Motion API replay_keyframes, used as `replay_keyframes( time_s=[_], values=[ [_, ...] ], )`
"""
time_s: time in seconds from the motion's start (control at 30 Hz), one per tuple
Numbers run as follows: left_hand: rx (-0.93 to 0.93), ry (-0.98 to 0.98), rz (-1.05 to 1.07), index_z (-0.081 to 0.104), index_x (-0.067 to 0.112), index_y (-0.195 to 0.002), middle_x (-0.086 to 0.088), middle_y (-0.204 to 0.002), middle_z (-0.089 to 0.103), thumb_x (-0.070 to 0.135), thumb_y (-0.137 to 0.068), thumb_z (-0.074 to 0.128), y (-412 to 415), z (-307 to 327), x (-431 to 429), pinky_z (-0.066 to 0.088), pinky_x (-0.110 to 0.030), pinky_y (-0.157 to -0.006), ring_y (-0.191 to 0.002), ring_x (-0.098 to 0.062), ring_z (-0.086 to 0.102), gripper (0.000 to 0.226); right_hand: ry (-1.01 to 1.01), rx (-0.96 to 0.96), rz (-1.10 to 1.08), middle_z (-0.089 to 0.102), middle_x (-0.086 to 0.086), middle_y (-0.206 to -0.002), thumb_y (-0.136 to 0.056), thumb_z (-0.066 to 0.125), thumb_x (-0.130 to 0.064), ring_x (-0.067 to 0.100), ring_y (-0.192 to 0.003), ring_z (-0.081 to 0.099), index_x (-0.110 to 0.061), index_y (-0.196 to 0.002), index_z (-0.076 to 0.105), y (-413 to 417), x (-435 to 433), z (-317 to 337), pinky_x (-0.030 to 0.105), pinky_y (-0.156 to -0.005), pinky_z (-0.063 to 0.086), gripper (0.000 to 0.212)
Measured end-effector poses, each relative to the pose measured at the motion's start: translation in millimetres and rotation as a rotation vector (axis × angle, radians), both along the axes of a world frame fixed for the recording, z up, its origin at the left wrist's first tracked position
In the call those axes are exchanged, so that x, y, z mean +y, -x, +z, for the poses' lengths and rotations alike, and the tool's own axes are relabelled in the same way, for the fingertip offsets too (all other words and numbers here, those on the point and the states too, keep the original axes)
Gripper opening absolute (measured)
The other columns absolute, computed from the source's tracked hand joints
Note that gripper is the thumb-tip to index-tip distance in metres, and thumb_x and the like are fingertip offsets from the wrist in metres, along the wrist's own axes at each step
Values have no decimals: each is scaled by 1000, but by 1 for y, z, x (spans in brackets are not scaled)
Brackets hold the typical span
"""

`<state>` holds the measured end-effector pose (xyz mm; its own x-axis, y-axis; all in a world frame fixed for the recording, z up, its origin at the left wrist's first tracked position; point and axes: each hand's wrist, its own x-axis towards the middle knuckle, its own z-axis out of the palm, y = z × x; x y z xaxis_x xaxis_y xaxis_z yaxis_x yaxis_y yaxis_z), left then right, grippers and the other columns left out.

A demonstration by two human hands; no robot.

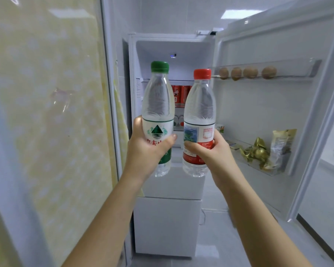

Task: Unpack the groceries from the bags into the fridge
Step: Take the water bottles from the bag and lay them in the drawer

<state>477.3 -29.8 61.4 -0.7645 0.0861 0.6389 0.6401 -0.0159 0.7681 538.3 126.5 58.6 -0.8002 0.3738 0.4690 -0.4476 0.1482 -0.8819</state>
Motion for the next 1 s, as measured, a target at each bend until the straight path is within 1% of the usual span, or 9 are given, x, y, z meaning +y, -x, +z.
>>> replay_keyframes(
  time_s=[0.13, 0.3, 0.37, 0.47, 0.57, 0.7, 0.77, 0.9, 1.0],
  values=[
    [-9, 7, 9, 48, 25, -116, 16, -95, 63, 27, -72, 83, 18, -1, 4, 52, -10, -65, -86, 5, 63, 56, -1, -17, -3, 73, -3, -97, -72, 81, -8, 13, -90, 70, -24, -110, 63, 17, 5, 3, 27, -77, 55, 44],
    [-30, 2, 19, 45, 28, -114, 18, -95, 60, 27, -73, 82, 55, -7, 12, 49, -6, -61, -86, 8, 60, 55, 7, -31, -30, 73, -5, -95, -73, 80, -8, 9, -86, 70, -26, -107, 63, 51, 16, -2, 22, -72, 53, 43],
    [-29, -3, 15, 46, 26, -115, 16, -97, 61, 27, -73, 82, 76, -9, 17, 49, -6, -61, -87, 3, 62, 55, 5, -36, -44, 72, -6, -94, -73, 80, -8, 8, -85, 70, -27, -106, 62, 70, 20, -4, 19, -69, 52, 42],
    [-24, -3, 3, 46, 23, -118, 13, -98, 62, 26, -74, 82, 112, -11, 25, 50, -7, -62, -88, -2, 63, 56, -3, -40, -62, 72, -5, -95, -74, 79, -7, 7, -85, 70, -26, -107, 62, 105, 26, -5, 17, -66, 53, 42],
    [-22, 8, -6, 46, 25, -115, 14, -95, 62, 28, -73, 82, 154, -9, 34, 51, -9, -63, -84, 4, 62, 56, -3, -32, -78, 73, -4, -95, -74, 79, -6, 8, -84, 70, -23, -109, 63, 145, 33, -3, 17, -65, 54, 42],
    [-27, 18, -14, 45, 27, -111, 15, -92, 63, 29, -71, 84, 212, -6, 46, 54, -20, -69, -83, 5, 62, 56, -1, -27, -100, 73, -6, -91, -75, 79, -5, 5, -81, 70, -23, -105, 62, 198, 42, 1, 15, -64, 53, 39],
    [-27, 28, -23, 45, 27, -112, 14, -93, 63, 31, -71, 83, 236, -6, 51, 54, -19, -68, -83, 4, 63, 56, -5, -27, -123, 73, -5, -92, -74, 79, -6, 6, -83, 70, -22, -107, 62, 219, 46, -1, 16, -66, 55, 40],
    [-43, 34, -50, 46, 26, -111, 14, -92, 63, 30, -72, 83, 275, -13, 63, 51, -12, -64, -81, 5, 63, 54, 12, -44, -163, 73, -2, -98, -74, 80, -8, 11, -88, 70, -19, -111, 62, 255, 58, -11, 22, -73, 56, 43],
    [-80, 43, -64, 47, 25, -112, 14, -92, 63, 28, -72, 83, 300, -21, 74, 51, -14, -66, -81, 5, 62, 54, 23, -76, -175, 73, -1, -100, -74, 80, -9, 13, -90, 70, -19, -114, 62, 281, 70, -17, 26, -77, 56, 45]
  ],
)
